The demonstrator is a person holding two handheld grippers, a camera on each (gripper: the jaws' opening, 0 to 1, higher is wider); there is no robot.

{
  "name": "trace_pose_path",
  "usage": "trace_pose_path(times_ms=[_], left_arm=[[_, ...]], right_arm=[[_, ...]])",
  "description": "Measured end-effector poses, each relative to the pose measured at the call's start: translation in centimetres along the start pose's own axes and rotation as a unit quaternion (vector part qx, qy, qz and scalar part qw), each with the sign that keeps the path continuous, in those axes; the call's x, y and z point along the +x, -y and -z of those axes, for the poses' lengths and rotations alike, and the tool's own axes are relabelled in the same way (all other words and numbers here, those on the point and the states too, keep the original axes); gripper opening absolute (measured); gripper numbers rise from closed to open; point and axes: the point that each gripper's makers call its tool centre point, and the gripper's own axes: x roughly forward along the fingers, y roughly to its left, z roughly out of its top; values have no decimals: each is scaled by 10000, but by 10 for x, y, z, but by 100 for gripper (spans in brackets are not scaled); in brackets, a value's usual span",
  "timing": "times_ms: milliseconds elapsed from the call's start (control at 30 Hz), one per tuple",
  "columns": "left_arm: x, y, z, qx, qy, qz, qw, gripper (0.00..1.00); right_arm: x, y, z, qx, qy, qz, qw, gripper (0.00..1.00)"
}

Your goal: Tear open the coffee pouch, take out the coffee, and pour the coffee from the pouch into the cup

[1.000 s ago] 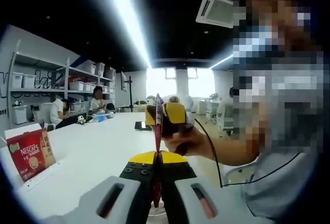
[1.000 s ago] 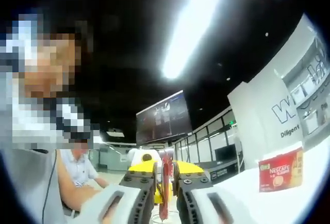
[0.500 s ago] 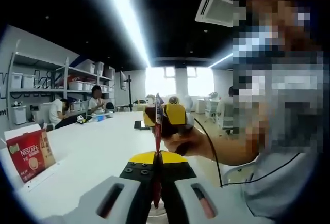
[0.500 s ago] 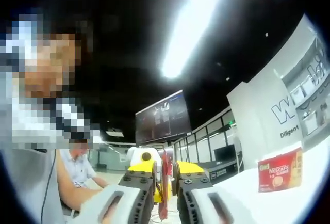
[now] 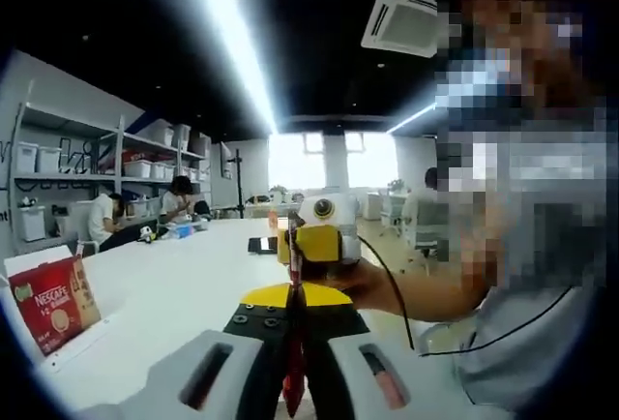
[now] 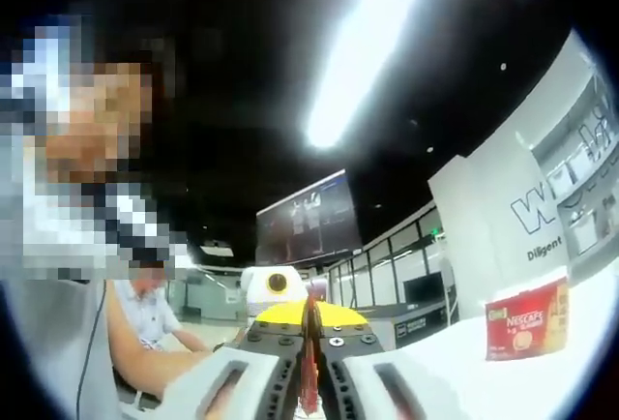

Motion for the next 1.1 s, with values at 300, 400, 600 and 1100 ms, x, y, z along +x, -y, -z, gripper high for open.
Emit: trace_pose_path(times_ms=[300,400,600,1100], left_arm=[[0,-1,-3,-93,97,27,9999,4],[0,-1,0,-272,64,32,9996,5],[-3,-2,10,-474,6,5,9989,13],[-9,-4,14,-319,78,-41,9995,4]], right_arm=[[-3,-1,16,118,-155,-22,9998,10],[-4,1,18,150,-148,-5,9998,3],[-6,5,17,120,-150,69,9998,3],[-8,4,25,265,-228,-7,9994,11]])
